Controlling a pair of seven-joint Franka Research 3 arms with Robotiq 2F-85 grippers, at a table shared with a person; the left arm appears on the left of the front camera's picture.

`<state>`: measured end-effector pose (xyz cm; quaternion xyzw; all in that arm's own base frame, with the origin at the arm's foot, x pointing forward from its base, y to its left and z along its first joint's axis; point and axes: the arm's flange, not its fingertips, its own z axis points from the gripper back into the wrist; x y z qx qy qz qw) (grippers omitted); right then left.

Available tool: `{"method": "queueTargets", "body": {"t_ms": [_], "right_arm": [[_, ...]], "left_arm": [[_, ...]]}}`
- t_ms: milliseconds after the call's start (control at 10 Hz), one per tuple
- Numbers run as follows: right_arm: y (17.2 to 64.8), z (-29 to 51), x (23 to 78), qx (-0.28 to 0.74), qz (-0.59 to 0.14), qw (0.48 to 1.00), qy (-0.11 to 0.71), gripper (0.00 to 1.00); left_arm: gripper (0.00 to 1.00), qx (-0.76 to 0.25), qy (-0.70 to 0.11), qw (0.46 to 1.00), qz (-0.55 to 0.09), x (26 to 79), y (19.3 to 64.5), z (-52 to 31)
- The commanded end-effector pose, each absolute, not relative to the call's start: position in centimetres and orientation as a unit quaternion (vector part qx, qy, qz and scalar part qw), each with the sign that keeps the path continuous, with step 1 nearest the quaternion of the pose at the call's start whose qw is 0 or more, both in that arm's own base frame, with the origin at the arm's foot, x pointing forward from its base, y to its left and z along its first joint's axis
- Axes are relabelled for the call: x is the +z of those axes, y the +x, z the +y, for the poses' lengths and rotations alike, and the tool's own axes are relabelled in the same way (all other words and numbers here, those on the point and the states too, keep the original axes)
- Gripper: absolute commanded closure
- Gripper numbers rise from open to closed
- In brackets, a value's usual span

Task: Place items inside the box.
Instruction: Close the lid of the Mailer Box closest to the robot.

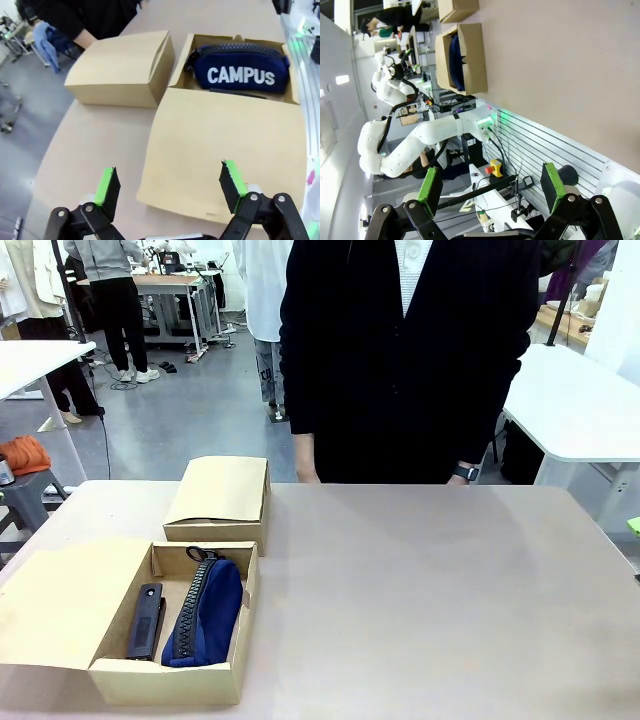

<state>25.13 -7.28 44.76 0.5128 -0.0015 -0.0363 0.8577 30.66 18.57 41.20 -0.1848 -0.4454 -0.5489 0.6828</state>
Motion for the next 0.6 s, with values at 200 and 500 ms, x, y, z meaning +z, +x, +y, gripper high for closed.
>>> {"method": "queueTargets", "body": {"t_ms": [200,500], "right_arm": [[25.3,-7.2,45.2,-0.04,-0.002,0.854,0.518,0.0],[25.3,-7.2,45.2,-0.04,-0.002,0.854,0.518,0.0]], "left_arm": [[0.0,-0.609,-0.225,0.624,-0.435,40.6,31.1,20.1],[0.0,-0.605,-0.152,0.656,-0.425,37.4,34.0,24.5]]}}
